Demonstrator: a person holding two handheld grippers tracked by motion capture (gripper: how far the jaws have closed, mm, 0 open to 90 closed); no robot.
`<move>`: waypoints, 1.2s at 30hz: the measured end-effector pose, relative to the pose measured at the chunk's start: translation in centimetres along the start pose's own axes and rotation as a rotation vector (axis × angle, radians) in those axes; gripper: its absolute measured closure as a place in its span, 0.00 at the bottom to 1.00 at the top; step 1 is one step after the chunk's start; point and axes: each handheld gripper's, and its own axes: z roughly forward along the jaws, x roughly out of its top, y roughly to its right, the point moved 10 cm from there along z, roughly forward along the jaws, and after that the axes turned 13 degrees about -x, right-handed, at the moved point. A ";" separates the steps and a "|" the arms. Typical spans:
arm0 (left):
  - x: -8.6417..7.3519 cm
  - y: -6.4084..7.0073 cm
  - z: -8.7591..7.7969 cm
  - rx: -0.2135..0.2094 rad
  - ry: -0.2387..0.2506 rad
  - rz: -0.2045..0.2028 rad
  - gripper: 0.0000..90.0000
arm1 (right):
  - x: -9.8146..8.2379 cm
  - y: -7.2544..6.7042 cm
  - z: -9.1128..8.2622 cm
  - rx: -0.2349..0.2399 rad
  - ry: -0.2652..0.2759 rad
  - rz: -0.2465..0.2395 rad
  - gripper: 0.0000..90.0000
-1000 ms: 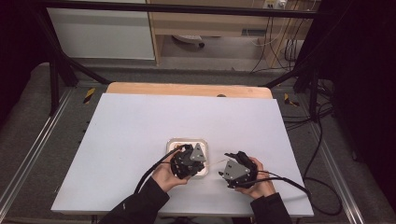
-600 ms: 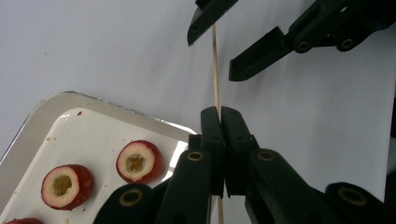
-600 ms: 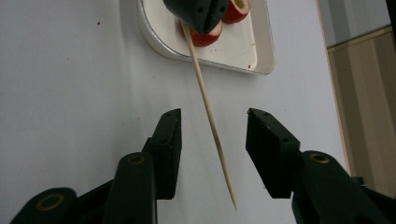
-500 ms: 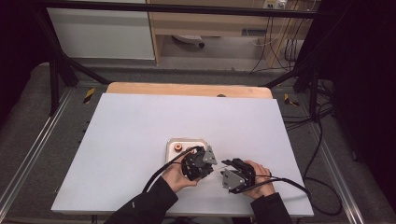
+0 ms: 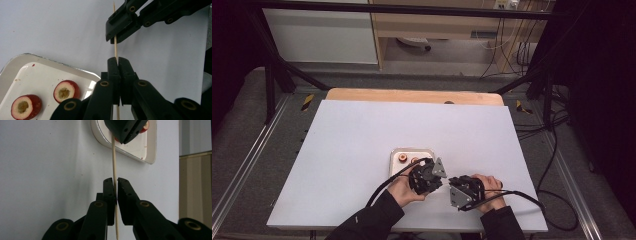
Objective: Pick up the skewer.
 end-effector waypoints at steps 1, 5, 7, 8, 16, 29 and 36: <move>0.0 0.0 0.0 0.000 -0.001 0.000 0.98 | 0.0 0.0 0.0 -0.001 0.002 -0.005 0.97; 0.0 0.0 0.0 -0.002 0.001 0.000 0.98 | -0.1 -0.1 0.0 0.000 0.005 -0.045 0.99; 0.0 0.0 0.0 -0.002 -0.001 0.002 0.98 | -0.1 0.0 0.0 -0.003 0.008 -0.055 0.99; 0.0 0.1 0.0 -0.005 0.000 0.002 0.98 | 0.0 0.0 -0.1 -0.004 0.008 -0.059 0.99; -0.7 -0.2 -0.3 -0.019 -0.046 -0.033 0.86 | -0.2 0.0 -0.3 -0.011 -0.005 -0.103 0.99; -1.5 -0.5 -0.2 -0.042 -0.186 -0.140 0.93 | 1.0 1.2 0.4 -0.057 -0.032 -0.272 0.99; -1.8 -0.6 0.0 -0.028 -0.196 -0.152 0.98 | 1.2 1.3 0.3 -0.064 -0.024 -0.286 0.99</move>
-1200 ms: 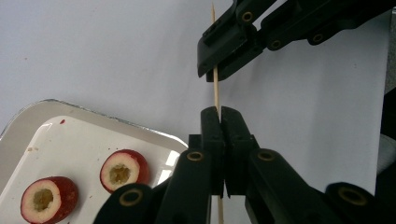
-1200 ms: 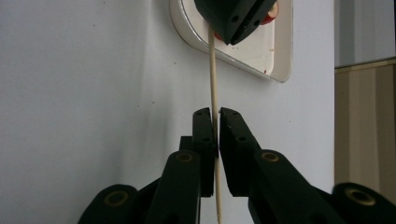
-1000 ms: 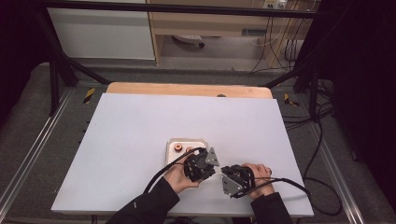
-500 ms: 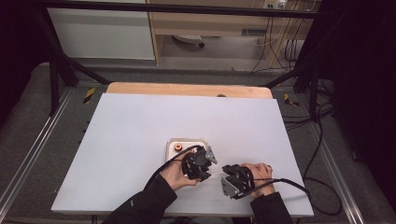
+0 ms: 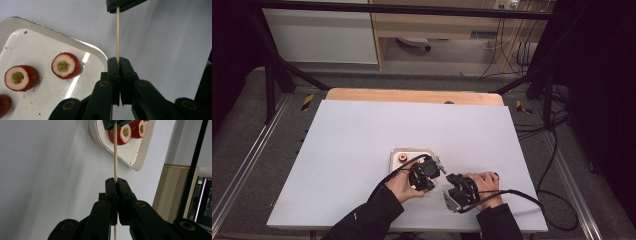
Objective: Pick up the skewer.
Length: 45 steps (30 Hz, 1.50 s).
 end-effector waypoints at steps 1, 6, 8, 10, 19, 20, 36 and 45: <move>0.0 0.0 0.1 0.005 0.001 0.002 0.98 | 0.0 0.0 0.0 -0.002 -0.001 0.001 0.99; 0.0 0.0 0.2 0.020 0.018 0.016 0.99 | 0.0 0.0 -0.1 0.000 -0.010 0.018 0.97; -0.1 0.0 0.1 0.022 0.026 0.021 0.99 | -0.1 0.0 -0.1 0.007 -0.012 0.047 0.95; -0.3 -0.2 0.0 0.035 0.027 0.025 0.99 | -0.2 0.2 -0.1 0.006 -0.028 0.122 0.83; -2.2 -1.1 -1.5 0.083 0.060 0.002 0.99 | -2.2 1.3 -0.2 -0.020 -0.121 0.615 0.39; -2.7 -1.3 -1.7 0.091 0.065 -0.007 0.99 | -2.5 1.4 -0.3 -0.021 -0.131 0.680 0.36; -7.9 -2.6 -5.7 0.177 0.312 -0.138 0.98 | -5.0 -0.6 0.2 0.181 -0.268 1.280 0.10; -10.8 -3.4 -6.3 0.193 0.439 -0.185 0.98 | -4.5 0.1 0.2 0.239 -0.265 1.387 0.04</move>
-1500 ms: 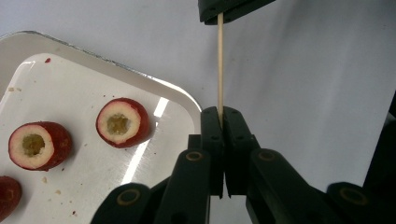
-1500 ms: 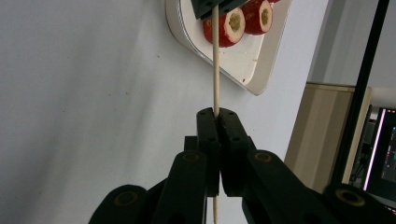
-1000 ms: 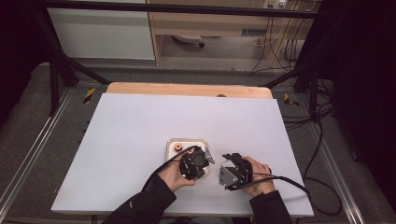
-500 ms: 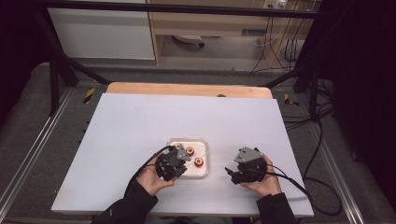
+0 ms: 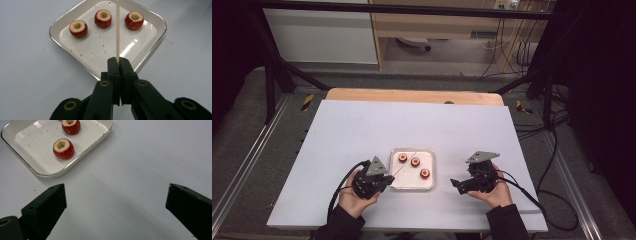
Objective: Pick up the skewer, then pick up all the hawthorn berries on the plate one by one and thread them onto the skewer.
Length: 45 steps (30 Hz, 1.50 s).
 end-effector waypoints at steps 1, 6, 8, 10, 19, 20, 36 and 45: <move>-0.1 -0.2 -0.1 0.004 0.013 -0.007 0.98 | 0.2 -0.1 0.0 0.000 -0.007 0.005 0.03; -0.5 -0.6 -0.8 0.016 0.064 -0.021 0.98 | 1.1 -0.8 0.0 0.018 -0.025 0.026 0.02; -0.6 -0.7 -1.1 0.018 0.078 -0.025 0.98 | 1.7 -1.1 0.0 0.019 -0.035 0.023 0.02; -0.8 -0.9 -1.3 0.029 0.092 -0.026 0.98 | 2.2 -1.5 0.1 0.027 -0.036 0.020 0.01; -1.3 -0.9 -1.2 0.024 0.099 -0.021 0.98 | 4.1 -3.5 0.9 0.041 -0.074 0.021 0.02; -1.4 -0.8 -1.2 0.024 0.098 -0.018 0.98 | 4.2 -3.7 1.0 0.045 -0.077 0.026 0.02; -1.8 -1.3 -1.2 0.029 0.103 -0.038 0.98 | 6.5 -6.2 3.1 0.069 -0.164 -0.025 0.13; -1.8 -1.4 -1.3 0.027 0.104 -0.039 0.98 | 6.3 -7.9 4.4 0.119 -0.254 -0.069 0.31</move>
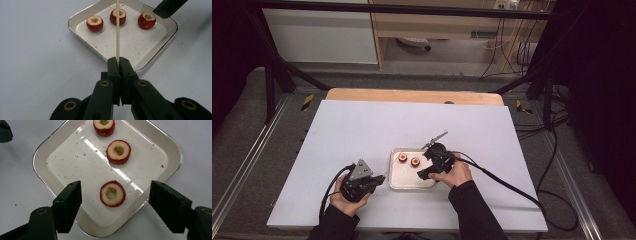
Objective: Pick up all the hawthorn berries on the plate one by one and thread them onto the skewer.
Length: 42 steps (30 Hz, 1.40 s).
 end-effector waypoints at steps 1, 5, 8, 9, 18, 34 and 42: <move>0.0 0.0 0.0 0.000 0.002 0.000 0.98 | 0.1 -0.2 0.1 0.007 -0.008 0.008 0.33; 0.1 0.1 0.0 -0.001 0.004 0.002 0.98 | -0.1 -0.2 0.8 0.005 -0.056 0.010 0.40; 0.1 0.1 0.1 -0.004 0.002 0.000 0.98 | -0.2 -0.2 1.1 0.007 -0.076 0.027 0.47; 0.1 0.1 0.1 -0.004 0.002 0.000 0.98 | -0.2 -0.2 1.2 0.012 -0.083 0.038 0.48; 0.0 0.2 0.2 -0.006 -0.006 0.002 0.98 | -0.5 -0.3 2.0 0.026 -0.127 0.061 0.60; 0.0 0.2 0.2 -0.004 -0.004 0.005 0.98 | -0.6 -0.3 2.2 0.037 -0.142 0.090 0.67; 0.2 0.2 0.0 0.001 0.008 0.006 0.98 | 0.0 -0.5 1.3 0.068 -0.111 0.133 0.67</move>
